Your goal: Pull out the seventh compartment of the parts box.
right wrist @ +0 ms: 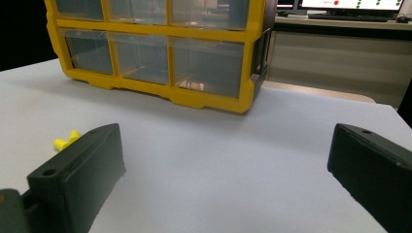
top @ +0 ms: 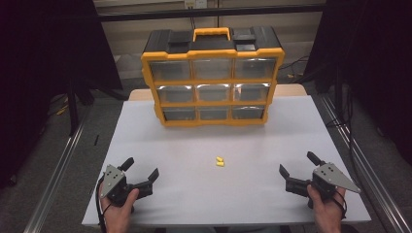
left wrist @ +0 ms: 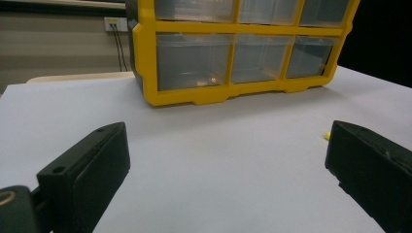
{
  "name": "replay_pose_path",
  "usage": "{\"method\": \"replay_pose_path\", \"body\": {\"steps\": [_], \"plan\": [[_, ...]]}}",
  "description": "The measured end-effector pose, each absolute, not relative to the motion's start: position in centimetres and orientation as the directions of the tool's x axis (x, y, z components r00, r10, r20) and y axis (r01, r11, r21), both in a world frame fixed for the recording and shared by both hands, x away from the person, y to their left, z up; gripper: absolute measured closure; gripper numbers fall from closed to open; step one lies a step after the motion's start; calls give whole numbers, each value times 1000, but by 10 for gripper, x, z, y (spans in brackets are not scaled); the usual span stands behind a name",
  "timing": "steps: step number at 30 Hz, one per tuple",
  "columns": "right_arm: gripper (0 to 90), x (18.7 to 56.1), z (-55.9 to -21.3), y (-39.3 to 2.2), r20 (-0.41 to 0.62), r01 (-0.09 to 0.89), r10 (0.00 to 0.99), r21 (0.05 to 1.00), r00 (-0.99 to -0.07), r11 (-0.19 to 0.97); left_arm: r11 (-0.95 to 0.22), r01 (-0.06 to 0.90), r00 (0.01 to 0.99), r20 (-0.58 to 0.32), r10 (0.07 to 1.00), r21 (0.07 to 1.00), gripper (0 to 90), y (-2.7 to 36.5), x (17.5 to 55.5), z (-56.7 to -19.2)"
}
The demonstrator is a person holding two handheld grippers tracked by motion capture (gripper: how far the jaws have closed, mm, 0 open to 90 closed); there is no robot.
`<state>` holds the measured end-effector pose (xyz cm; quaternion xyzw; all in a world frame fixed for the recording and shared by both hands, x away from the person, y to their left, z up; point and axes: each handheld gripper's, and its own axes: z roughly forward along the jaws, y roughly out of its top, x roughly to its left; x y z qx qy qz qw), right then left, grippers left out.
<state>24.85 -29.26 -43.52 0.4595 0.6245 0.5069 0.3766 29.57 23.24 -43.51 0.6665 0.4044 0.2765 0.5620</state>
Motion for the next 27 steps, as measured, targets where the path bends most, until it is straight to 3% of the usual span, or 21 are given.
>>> {"method": "replay_pose_path", "body": {"steps": [27], "plan": [[5, 250, -438, -286, 5, 219, 945, 973, -326, 70, -79, 204, 527, -41, 849, 976, 28, 221, 318, -434]]}}
